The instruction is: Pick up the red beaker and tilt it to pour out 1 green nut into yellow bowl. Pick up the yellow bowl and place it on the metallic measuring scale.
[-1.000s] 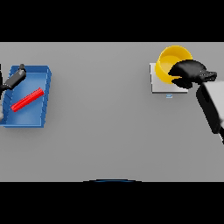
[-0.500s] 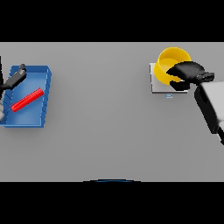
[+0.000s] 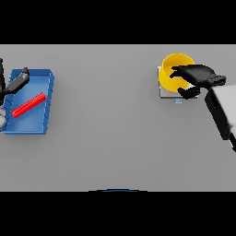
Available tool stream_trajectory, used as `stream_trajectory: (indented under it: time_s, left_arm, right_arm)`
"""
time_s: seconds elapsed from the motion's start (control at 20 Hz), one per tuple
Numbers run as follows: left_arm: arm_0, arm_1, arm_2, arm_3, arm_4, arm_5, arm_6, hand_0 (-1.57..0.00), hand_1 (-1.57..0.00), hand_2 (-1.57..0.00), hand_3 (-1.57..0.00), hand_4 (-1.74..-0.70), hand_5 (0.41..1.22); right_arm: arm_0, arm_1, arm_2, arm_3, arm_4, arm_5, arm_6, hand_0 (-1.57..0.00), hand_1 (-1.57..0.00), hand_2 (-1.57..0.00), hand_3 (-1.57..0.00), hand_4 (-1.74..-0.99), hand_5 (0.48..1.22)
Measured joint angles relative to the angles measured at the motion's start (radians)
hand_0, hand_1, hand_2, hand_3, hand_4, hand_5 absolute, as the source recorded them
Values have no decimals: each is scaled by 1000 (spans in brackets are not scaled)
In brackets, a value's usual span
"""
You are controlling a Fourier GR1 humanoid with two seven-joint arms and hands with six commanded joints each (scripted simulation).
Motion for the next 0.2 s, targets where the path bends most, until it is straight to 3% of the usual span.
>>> stream_trajectory:
  time_s: [0.2]
  left_arm:
    - [0, 0, 4, 9, 1, 1, -16, 1, 1, 1, 1, -726, 665]
  right_arm:
    - [-5, 3, -6, 1, -5, 23, 40, -21, -19, -25, -146, -1478, 738]
